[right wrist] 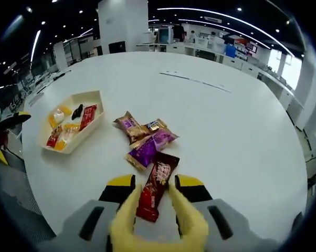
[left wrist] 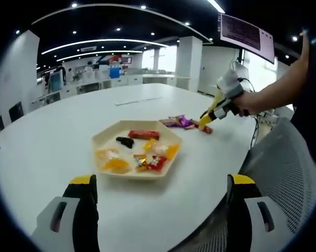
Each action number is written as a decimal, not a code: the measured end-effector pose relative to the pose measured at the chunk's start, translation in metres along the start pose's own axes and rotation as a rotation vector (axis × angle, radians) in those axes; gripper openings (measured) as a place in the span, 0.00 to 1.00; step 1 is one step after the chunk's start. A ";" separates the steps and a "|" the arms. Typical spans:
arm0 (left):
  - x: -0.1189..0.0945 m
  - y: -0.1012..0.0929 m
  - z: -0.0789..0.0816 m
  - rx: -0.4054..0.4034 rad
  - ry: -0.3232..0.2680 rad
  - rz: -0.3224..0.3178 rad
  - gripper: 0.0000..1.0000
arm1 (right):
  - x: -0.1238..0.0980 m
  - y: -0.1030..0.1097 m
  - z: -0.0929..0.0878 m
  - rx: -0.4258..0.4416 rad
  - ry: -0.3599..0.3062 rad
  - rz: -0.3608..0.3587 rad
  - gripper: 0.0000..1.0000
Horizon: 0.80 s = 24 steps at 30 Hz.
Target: Place the target food into the container with the food tongs after gripping and lifting it, then release it inside without dropping or visibly crushing the food.
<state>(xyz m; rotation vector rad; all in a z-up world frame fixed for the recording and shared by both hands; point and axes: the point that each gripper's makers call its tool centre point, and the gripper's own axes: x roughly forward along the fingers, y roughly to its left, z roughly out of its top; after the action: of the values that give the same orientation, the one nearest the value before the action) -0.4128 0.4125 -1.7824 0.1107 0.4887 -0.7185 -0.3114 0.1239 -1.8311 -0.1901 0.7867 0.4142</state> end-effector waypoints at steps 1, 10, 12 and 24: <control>0.000 0.000 0.000 0.000 -0.001 0.000 0.99 | -0.001 0.000 -0.002 0.004 0.004 -0.001 0.29; 0.000 -0.001 0.000 0.003 0.002 -0.004 0.99 | -0.002 -0.001 -0.014 0.008 0.062 0.009 0.27; 0.000 -0.001 0.000 0.004 0.001 -0.005 0.99 | -0.003 -0.001 -0.014 0.016 0.059 0.009 0.26; 0.000 0.000 0.000 0.005 0.000 -0.002 0.99 | -0.002 -0.003 -0.014 0.062 0.061 0.022 0.26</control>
<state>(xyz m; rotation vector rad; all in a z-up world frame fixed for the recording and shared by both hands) -0.4131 0.4125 -1.7828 0.1153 0.4872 -0.7217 -0.3201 0.1158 -1.8391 -0.1371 0.8612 0.4062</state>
